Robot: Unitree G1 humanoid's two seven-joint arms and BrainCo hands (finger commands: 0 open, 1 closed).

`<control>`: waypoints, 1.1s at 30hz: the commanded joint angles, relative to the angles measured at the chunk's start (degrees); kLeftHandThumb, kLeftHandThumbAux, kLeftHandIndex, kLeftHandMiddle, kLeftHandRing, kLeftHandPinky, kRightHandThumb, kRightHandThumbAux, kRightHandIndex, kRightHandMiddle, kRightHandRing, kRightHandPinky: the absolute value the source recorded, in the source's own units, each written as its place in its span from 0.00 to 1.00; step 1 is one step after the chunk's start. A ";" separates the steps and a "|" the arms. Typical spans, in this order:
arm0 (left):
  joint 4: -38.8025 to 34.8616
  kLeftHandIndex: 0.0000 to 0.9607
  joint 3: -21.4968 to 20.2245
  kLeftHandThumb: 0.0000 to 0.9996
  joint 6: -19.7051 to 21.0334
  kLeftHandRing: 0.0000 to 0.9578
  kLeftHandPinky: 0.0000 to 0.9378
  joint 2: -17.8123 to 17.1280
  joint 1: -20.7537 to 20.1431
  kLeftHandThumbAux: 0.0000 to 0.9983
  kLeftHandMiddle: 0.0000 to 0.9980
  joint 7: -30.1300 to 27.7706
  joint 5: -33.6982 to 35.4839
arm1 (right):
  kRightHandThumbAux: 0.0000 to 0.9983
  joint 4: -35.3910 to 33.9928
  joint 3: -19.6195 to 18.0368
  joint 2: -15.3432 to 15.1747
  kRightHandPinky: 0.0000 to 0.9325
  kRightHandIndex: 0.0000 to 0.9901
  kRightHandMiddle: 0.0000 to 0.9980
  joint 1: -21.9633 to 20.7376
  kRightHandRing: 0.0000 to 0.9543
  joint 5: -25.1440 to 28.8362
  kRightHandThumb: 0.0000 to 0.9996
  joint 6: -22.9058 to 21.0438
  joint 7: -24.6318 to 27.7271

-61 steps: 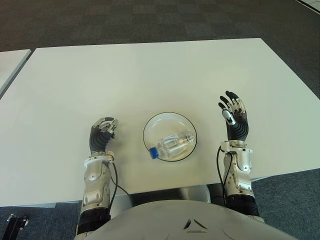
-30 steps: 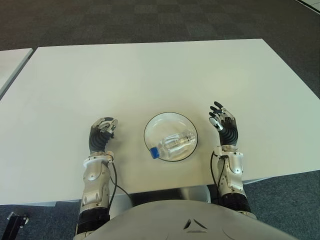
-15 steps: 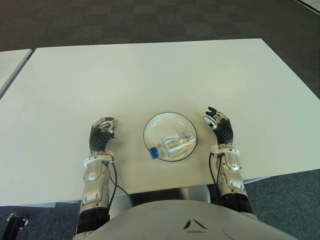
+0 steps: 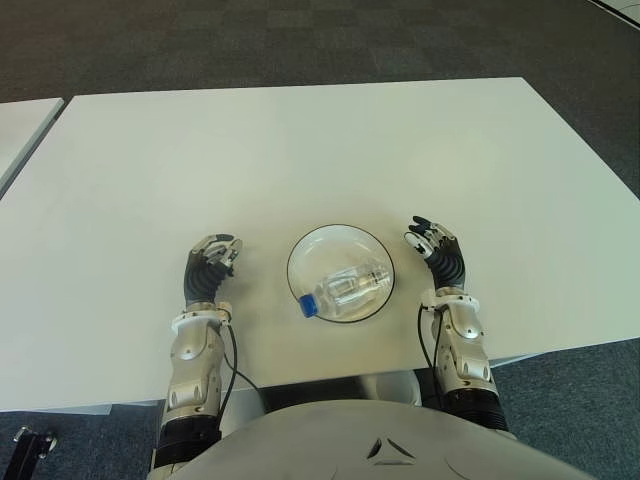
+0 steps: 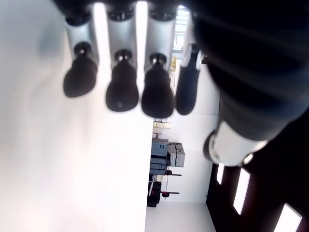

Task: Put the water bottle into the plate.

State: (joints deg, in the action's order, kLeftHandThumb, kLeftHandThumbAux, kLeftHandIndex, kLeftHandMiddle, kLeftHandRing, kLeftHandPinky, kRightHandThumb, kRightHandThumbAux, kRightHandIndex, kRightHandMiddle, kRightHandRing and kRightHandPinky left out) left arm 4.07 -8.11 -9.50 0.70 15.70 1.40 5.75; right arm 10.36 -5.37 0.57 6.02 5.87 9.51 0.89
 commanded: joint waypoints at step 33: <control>-0.89 0.45 2.63 0.70 3.61 0.79 0.79 -0.14 0.63 0.72 0.77 -0.39 -1.13 | 0.73 -0.54 1.19 -0.28 0.80 0.44 0.76 1.37 0.79 -0.38 0.70 -4.53 1.04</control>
State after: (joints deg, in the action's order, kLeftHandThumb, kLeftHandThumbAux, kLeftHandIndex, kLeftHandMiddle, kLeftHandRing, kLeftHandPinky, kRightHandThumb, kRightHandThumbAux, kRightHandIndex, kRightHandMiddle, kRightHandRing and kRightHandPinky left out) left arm 2.89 -5.78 -7.42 0.63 15.75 1.26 4.99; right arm 9.04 -4.44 0.09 6.23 5.40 7.33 1.82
